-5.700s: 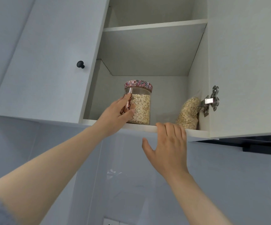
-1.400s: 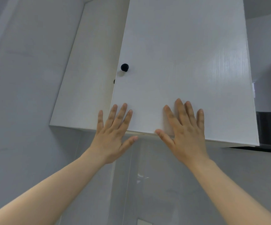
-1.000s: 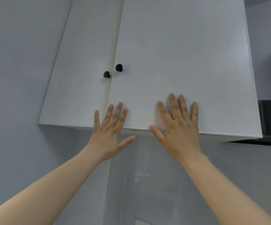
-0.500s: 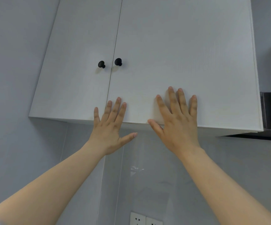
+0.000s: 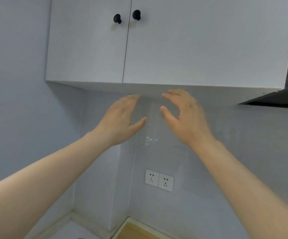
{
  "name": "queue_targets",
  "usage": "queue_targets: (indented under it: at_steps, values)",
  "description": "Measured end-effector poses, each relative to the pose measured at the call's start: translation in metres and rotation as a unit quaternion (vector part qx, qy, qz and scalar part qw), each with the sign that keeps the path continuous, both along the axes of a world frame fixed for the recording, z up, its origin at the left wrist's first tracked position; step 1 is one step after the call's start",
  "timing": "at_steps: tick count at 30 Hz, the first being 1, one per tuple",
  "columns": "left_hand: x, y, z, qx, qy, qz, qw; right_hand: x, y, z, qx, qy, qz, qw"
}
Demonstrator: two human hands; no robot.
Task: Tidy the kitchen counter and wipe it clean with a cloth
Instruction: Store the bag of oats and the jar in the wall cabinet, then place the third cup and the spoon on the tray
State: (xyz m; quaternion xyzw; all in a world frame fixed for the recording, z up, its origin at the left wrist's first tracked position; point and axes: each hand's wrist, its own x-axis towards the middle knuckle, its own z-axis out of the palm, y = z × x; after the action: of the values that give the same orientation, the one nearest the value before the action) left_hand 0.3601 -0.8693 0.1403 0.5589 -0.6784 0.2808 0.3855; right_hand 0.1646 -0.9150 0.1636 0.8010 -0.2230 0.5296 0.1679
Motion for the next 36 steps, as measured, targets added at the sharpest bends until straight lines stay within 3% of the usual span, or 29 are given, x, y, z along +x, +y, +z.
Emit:
queue_targets:
  at_steps: [7, 14, 19, 25, 36]
  values:
    - [0.002, 0.035, -0.118, 0.127, 0.109, 0.005, 0.986, -0.005, 0.014, -0.127, 0.232, 0.003, 0.073, 0.97]
    - [-0.027, 0.061, -0.246, 0.261, 0.238, 0.013, 0.936, -0.014, 0.025, -0.247, 0.469, 0.002, 0.063, 0.881]
    - [-0.049, 0.079, -0.322, 0.319, 0.303, 0.036, 0.897, -0.027, 0.032, -0.326, 0.57, -0.002, 0.058, 0.819]
    - [-0.075, 0.104, -0.395, 0.392, 0.371, 0.081, 0.838, -0.048, 0.044, -0.414, 0.691, 0.008, 0.038, 0.722]
    - [-0.08, 0.128, -0.473, 0.425, 0.487, 0.179, 0.742, -0.074, 0.041, -0.508, 0.777, 0.119, 0.008, 0.618]
